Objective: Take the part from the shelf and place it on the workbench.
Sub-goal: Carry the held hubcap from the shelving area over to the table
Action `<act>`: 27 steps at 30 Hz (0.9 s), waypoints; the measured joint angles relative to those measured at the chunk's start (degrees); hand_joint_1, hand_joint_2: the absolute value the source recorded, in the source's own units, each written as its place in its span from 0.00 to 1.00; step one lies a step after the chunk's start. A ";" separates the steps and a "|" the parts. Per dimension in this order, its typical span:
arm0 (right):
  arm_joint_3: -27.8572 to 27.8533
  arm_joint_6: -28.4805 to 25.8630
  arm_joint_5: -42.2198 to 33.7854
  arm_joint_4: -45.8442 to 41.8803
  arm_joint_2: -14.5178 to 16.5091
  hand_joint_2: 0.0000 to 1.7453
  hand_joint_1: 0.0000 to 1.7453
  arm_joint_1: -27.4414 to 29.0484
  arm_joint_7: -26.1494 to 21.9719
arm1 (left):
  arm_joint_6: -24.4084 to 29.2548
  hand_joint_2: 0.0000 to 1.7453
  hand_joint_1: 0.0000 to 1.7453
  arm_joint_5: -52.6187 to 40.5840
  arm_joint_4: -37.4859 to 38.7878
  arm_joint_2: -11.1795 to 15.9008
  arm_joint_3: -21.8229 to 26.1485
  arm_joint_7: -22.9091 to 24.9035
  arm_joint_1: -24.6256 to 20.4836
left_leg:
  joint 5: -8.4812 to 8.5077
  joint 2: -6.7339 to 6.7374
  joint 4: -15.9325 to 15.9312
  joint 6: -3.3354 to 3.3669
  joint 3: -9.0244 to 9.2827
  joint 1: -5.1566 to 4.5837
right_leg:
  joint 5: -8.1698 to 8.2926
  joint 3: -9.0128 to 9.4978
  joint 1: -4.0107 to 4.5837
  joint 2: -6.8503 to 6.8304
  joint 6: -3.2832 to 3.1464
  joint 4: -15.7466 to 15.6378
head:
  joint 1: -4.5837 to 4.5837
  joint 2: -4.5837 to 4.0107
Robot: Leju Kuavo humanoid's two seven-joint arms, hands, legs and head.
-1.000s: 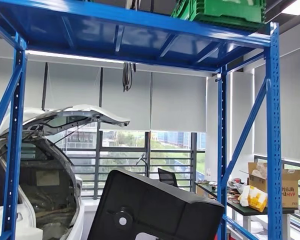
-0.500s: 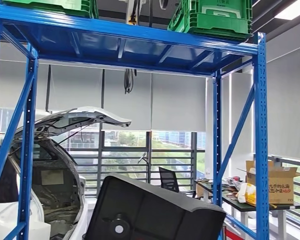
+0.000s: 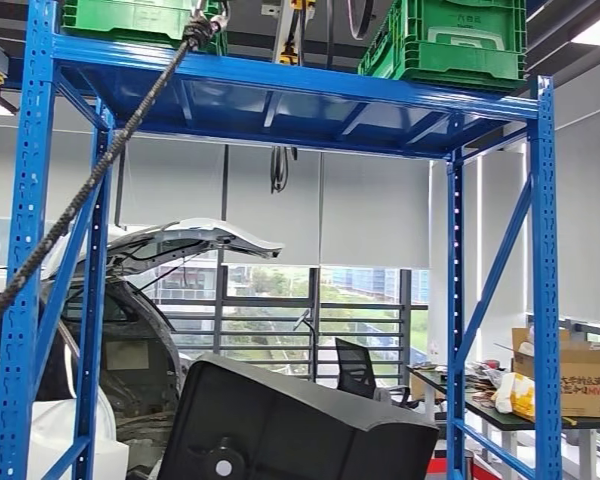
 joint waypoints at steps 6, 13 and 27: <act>0.14 0.70 0.46 0.11 0.10 1.00 1.00 -0.44 -0.29 | -0.01 1.00 0.00 -0.10 0.00 0.02 0.45 0.41 0.28 | -1.06 0.03 1.64 -1.50 -1.88 0.16 | 0.99 0.86 0.01 -3.07 -1.11 -2.99 | 0.02 -0.02; 0.68 1.22 2.07 1.02 -0.44 1.00 1.00 -0.64 -0.75 | 0.06 1.00 0.00 -0.19 0.00 0.69 1.36 1.22 0.36 | -2.33 3.36 7.55 -2.57 -3.54 0.15 | 0.82 0.19 -0.02 -7.67 -1.02 -2.38 | 0.02 -0.02; 2.24 1.05 4.12 2.14 -2.20 1.00 1.00 -2.27 -1.00 | 1.92 1.00 0.00 0.20 0.00 3.37 4.82 8.31 0.86 | 0.82 0.56 -0.21 0.70 -0.62 -0.48 | -6.45 -6.35 -0.47 -4.97 1.11 13.84 | -0.01 -0.02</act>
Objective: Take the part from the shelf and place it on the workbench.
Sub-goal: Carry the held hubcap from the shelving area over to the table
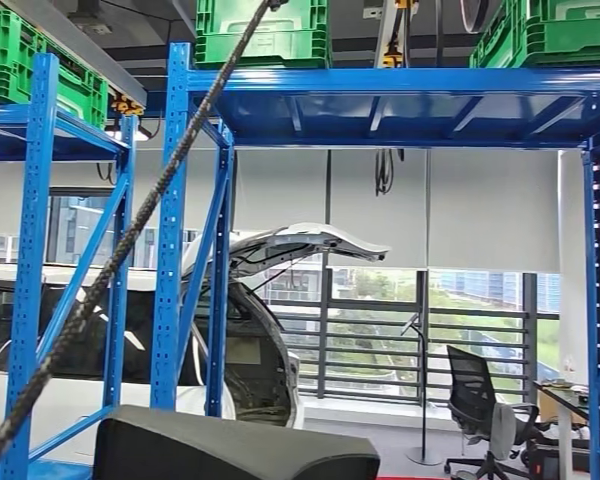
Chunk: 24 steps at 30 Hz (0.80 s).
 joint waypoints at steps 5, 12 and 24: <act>0.66 -0.53 0.93 0.09 -0.51 1.00 1.00 -0.28 -0.60 | 1.34 1.00 0.00 1.14 0.00 1.51 2.22 3.38 0.15 | 0.67 -3.19 -0.03 -1.01 -0.66 0.47 | 6.56 6.03 0.07 5.26 -1.05 -13.76 | 0.02 0.01; 1.13 -1.25 1.79 -0.13 -1.24 1.00 1.00 0.78 -2.12 | 1.49 1.00 0.00 1.18 0.00 2.94 4.27 4.05 0.90 | -5.44 0.81 10.48 -2.43 -6.08 0.20 | 7.41 6.29 0.09 0.02 -2.38 -16.11 | 0.09 0.00; 2.15 -1.27 2.37 -0.89 -2.81 1.00 1.00 1.74 -3.14 | 0.56 1.00 0.00 -0.26 0.00 2.65 4.98 2.62 1.11 | -0.63 3.84 -0.41 -0.91 0.97 -0.09 | 5.35 5.41 0.33 -4.79 -0.32 -13.43 | 0.08 0.00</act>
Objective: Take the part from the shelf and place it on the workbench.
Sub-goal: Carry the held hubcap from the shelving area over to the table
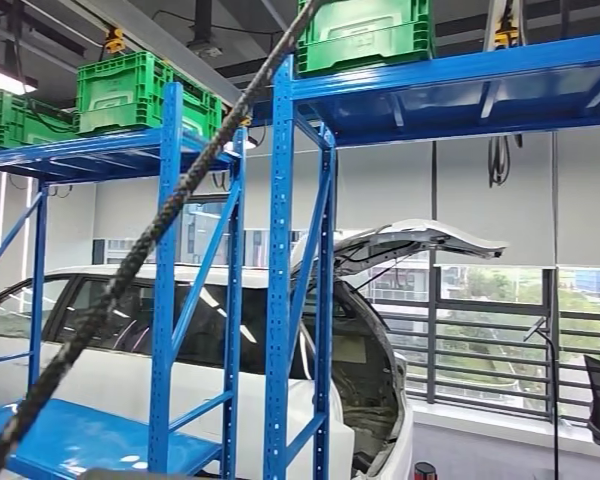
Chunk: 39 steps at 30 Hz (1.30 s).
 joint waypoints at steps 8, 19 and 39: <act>0.81 0.15 -0.11 -0.27 -0.85 1.00 1.00 0.09 -0.05 | -0.13 1.00 0.00 -1.14 0.00 -1.20 0.07 1.34 -0.03 | 0.61 -5.36 -0.03 1.02 -0.27 -0.24 | -1.69 -3.22 -0.28 6.30 -0.36 7.86 | 0.00 0.00; 1.42 0.25 -0.59 -0.12 -1.57 1.00 1.00 0.01 -0.34 | -0.14 1.00 0.00 -1.99 0.00 -2.52 0.33 1.11 0.15 | -5.12 -2.89 11.35 -1.54 -6.88 0.14 | 2.69 1.07 -0.51 4.26 -2.02 -3.37 | 0.05 0.00; 2.29 -0.01 0.61 -1.52 -1.64 1.00 1.00 0.83 -1.86 | -0.72 1.00 0.00 -5.03 -0.02 -1.87 3.36 0.28 -0.41 | 1.48 -6.05 -0.24 1.33 -0.87 -0.64 | -0.97 -2.32 -0.60 7.10 -0.65 6.01 | 0.06 0.00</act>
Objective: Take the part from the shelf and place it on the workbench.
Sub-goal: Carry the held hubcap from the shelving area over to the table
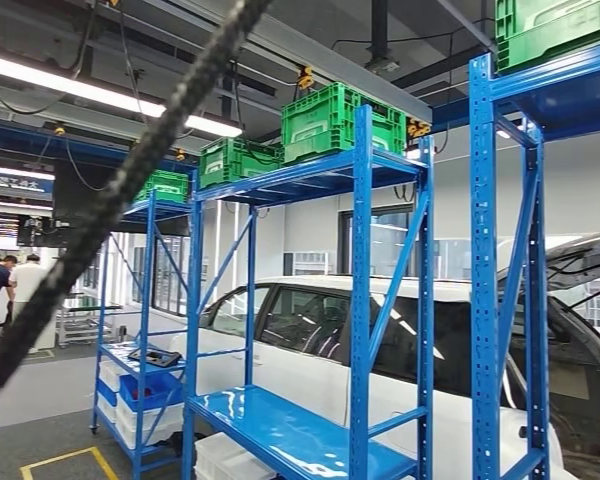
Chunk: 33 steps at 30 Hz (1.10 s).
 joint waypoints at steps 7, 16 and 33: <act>-0.46 -0.65 0.51 -1.18 -0.20 1.00 1.00 1.52 -1.24 | 0.17 1.00 0.00 -1.89 0.00 -0.46 -0.02 2.95 0.69 | -0.29 -1.17 0.92 -1.56 -1.49 0.35 | 3.10 3.70 -0.10 0.41 -1.15 -8.62 | 0.00 0.00; -1.69 -0.72 0.68 -1.44 -0.48 1.00 1.00 2.80 -1.57 | 1.80 1.00 0.00 -1.82 -0.07 2.39 1.31 3.91 0.88 | -1.68 6.91 4.56 -3.97 -1.34 1.49 | 2.66 3.71 -0.44 -6.69 -0.14 -8.47 | 0.02 0.00; -3.59 -0.33 0.94 -1.21 -0.79 1.00 1.00 2.95 -1.43 | 2.94 1.00 0.00 -2.04 -0.50 5.48 4.82 4.72 0.82 | -0.28 -1.24 0.11 -0.74 -0.02 0.16 | 2.72 2.22 -0.14 2.68 -0.59 -5.87 | 0.02 0.00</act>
